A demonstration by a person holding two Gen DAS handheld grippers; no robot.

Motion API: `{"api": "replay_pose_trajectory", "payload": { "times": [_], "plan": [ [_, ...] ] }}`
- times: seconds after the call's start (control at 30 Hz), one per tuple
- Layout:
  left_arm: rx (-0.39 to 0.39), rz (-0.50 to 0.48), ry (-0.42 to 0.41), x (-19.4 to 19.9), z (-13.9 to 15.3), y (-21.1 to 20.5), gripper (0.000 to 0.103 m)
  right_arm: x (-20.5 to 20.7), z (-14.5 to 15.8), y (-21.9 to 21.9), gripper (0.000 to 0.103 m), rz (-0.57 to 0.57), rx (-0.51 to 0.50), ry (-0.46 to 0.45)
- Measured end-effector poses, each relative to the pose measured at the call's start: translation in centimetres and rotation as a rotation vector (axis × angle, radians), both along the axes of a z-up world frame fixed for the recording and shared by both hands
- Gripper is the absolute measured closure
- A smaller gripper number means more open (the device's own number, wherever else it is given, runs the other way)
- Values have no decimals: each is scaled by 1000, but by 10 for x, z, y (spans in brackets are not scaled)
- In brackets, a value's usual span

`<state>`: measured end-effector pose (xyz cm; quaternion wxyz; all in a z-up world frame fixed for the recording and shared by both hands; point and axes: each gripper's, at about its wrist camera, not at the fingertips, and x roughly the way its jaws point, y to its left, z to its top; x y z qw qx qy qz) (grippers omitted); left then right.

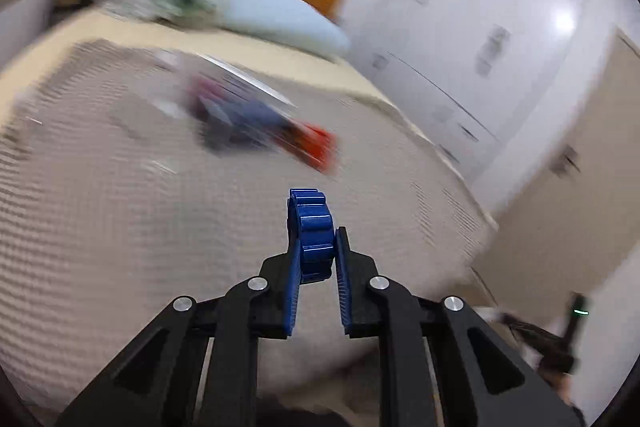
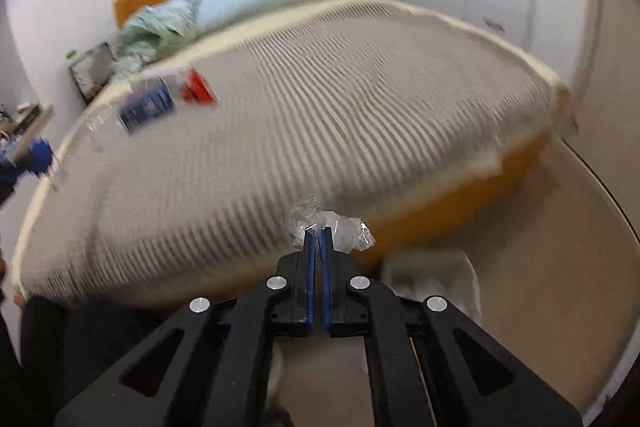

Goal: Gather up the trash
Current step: 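Carry ball and cup to the wastebasket and open both tools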

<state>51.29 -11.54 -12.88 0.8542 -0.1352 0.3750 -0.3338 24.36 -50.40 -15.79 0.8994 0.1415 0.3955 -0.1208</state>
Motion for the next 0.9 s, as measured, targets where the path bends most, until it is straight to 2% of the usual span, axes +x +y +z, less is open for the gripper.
{"api": "replay_pose_trajectory", "payload": {
  "times": [0.07,0.2,0.3,0.37,0.43,0.53,0.67,0.7,0.73,0.77,0.83,0.9],
  "plan": [
    [-40,-127,84,-22,-16,-38,89,-31,-27,-11,100,-25,26,60],
    [107,-281,151,-65,-56,-123,90,-74,-80,-34,100,-78,91,168],
    [153,-384,182,-86,-74,-172,90,-97,-124,-48,100,-119,152,236],
    [185,-416,186,-93,-82,-192,90,-103,-160,-59,100,-149,230,272],
    [225,-455,199,-95,-92,-214,90,-95,-188,-67,100,-164,268,295],
    [287,-487,205,-105,-108,-238,90,-71,-209,-80,100,-163,293,281],
    [329,-492,239,-103,-127,-259,90,-15,-244,-107,100,-144,349,320],
    [337,-496,248,-100,-133,-265,90,-5,-256,-113,90,-147,369,344],
    [345,-499,258,-98,-139,-272,90,5,-271,-120,71,-165,373,379],
    [352,-503,265,-98,-144,-278,90,10,-285,-125,63,-187,376,411],
    [372,-525,276,-97,-156,-290,90,12,-309,-132,60,-196,431,449],
    [394,-544,289,-97,-169,-302,90,0,-316,-137,60,-231,458,445]
  ]
}}
